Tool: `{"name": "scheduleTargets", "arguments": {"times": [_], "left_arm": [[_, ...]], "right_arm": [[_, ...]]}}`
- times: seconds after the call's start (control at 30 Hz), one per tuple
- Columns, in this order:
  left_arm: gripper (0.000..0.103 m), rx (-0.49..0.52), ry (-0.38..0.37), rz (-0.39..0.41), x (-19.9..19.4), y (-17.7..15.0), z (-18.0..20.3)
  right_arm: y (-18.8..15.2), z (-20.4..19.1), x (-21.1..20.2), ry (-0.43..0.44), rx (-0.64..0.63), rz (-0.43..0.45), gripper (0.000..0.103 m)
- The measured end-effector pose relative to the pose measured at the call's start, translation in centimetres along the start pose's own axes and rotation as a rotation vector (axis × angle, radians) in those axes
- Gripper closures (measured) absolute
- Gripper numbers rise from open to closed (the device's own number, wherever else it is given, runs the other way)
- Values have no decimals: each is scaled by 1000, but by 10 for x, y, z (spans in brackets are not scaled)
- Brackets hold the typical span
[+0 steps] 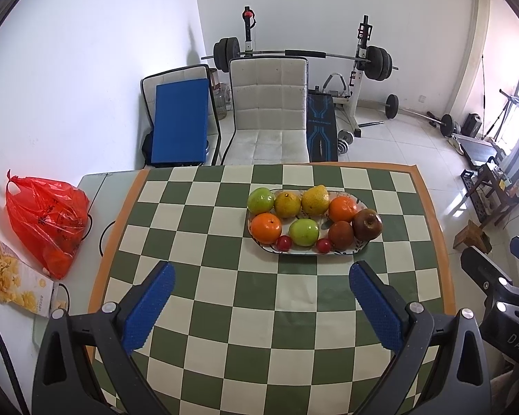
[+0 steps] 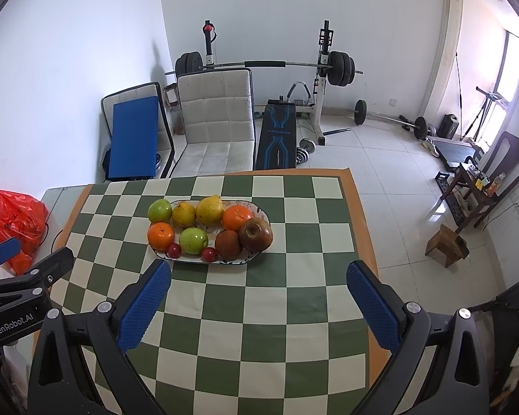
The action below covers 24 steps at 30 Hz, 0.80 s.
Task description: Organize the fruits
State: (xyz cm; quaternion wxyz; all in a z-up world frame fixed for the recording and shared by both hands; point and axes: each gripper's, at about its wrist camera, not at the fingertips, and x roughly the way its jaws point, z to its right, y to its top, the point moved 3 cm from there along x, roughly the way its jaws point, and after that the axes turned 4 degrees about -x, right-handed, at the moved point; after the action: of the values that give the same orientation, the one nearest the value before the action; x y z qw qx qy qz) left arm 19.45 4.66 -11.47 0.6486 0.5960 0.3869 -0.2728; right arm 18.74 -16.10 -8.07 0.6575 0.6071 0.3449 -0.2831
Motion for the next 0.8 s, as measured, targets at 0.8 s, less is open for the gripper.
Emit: {"name": "scheduleTargets", "arguments": {"times": [0.8], "left_arm": [[0, 2, -9, 18, -8, -5, 6]], "right_arm": [[-2, -2, -2, 0, -1, -2, 0]]}}
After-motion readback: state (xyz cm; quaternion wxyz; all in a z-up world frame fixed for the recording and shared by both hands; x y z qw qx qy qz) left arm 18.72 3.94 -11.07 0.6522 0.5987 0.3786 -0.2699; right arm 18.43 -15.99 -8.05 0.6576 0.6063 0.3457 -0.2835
